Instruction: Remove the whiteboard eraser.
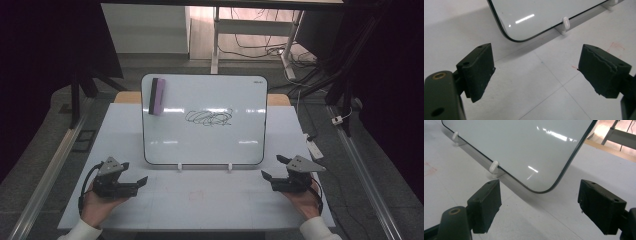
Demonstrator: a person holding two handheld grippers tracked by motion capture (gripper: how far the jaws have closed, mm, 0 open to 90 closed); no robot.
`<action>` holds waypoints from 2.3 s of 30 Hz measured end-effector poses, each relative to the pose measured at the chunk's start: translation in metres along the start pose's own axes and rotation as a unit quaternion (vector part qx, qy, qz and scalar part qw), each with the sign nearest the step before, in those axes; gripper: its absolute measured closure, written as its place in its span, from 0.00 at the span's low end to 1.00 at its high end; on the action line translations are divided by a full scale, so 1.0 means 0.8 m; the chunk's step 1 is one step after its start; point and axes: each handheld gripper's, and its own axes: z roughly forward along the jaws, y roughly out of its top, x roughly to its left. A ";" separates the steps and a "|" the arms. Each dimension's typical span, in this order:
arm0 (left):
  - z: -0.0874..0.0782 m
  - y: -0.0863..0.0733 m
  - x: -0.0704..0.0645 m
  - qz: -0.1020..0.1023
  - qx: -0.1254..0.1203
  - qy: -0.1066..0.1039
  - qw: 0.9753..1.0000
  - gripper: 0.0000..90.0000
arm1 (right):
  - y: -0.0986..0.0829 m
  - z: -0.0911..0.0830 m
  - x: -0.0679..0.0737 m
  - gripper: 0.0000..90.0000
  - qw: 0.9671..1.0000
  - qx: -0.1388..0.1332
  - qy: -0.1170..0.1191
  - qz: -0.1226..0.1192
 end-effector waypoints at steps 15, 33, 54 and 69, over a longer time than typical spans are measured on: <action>0.001 0.001 0.000 0.002 0.008 -0.001 1.000 0.17 | 0.000 0.005 0.005 0.21 1.000 0.006 0.005 0.000; -0.012 0.046 -0.004 0.001 -0.001 -0.014 1.000 0.19 | 0.013 0.004 0.007 0.22 1.000 -0.013 0.002 0.007; 0.006 0.136 0.004 0.000 -0.029 -0.020 0.999 0.22 | 0.009 0.011 0.013 0.22 1.000 -0.004 0.005 0.006; 0.016 0.195 0.014 0.001 -0.048 0.018 0.999 0.25 | 0.009 0.013 0.015 0.22 1.000 -0.002 0.006 0.004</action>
